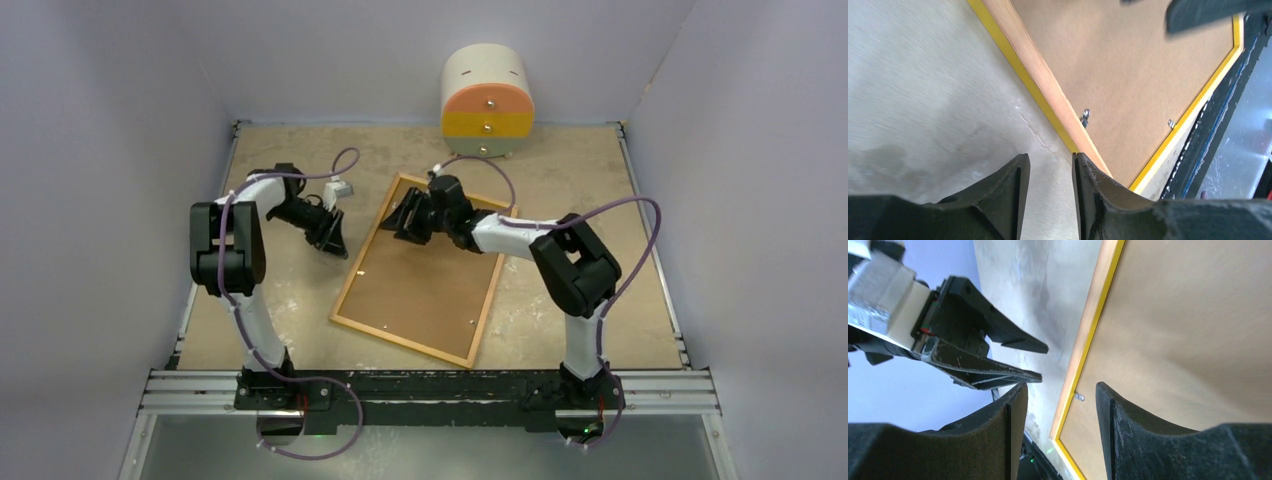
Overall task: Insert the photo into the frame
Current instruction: Install the photo frame at the center of the board.
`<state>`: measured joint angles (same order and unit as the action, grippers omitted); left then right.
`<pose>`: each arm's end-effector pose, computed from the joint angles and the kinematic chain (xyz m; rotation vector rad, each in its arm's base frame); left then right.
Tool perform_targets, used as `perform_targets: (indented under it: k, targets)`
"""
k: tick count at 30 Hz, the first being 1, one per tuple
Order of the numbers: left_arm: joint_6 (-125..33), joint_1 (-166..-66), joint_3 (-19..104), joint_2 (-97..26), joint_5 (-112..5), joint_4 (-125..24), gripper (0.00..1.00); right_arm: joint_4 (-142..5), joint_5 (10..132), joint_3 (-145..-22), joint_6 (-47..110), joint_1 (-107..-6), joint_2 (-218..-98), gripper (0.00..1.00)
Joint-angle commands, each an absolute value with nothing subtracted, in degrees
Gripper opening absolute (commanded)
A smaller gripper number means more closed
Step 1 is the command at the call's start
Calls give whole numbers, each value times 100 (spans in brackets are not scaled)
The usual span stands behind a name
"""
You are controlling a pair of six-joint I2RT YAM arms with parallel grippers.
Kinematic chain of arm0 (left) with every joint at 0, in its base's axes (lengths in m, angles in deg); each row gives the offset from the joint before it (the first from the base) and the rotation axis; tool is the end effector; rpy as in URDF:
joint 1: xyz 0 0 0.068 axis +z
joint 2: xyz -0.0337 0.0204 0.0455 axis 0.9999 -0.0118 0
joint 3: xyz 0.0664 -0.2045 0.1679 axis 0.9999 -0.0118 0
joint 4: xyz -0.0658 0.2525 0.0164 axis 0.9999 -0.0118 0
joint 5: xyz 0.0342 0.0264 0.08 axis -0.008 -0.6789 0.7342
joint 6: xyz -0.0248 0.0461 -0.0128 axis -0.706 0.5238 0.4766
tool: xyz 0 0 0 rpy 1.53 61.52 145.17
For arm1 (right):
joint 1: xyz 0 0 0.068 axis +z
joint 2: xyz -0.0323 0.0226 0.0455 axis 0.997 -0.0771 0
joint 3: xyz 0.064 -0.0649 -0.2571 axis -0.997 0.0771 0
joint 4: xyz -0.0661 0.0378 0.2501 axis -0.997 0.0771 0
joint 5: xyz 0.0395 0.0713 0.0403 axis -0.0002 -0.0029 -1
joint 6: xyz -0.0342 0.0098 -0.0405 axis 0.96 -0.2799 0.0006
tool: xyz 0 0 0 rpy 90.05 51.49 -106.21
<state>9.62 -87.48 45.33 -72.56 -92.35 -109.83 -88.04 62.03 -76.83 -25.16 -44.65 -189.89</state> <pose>0.3438 -0.0149 0.1596 0.9171 2.5125 -1.1092 0.3246 0.2947 0.1826 0.2470 2.2939 1.3526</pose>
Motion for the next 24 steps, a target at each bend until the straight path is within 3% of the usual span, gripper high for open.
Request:
perform_targets:
  k: [1, 10, 19, 24]
  targets:
    - [644, -8823, 5168, -7541, -9753, -10943, 42, -8351, 6013, -7961, -1935, -4933, -18845, 55]
    - [-41, -9247, 5694, -8217, -9744, -10405, 41, -7967, 5774, -8958, -1568, -5347, -19834, 55]
    - [-71, -9302, 5617, -8377, -9448, -10219, 19, -7826, 5845, -9704, -1516, -5479, -20550, 54]
    - [-36, -9302, 5511, -8381, -9401, -10157, 15, -7716, 5796, -10181, -1518, -5482, -20941, 53]
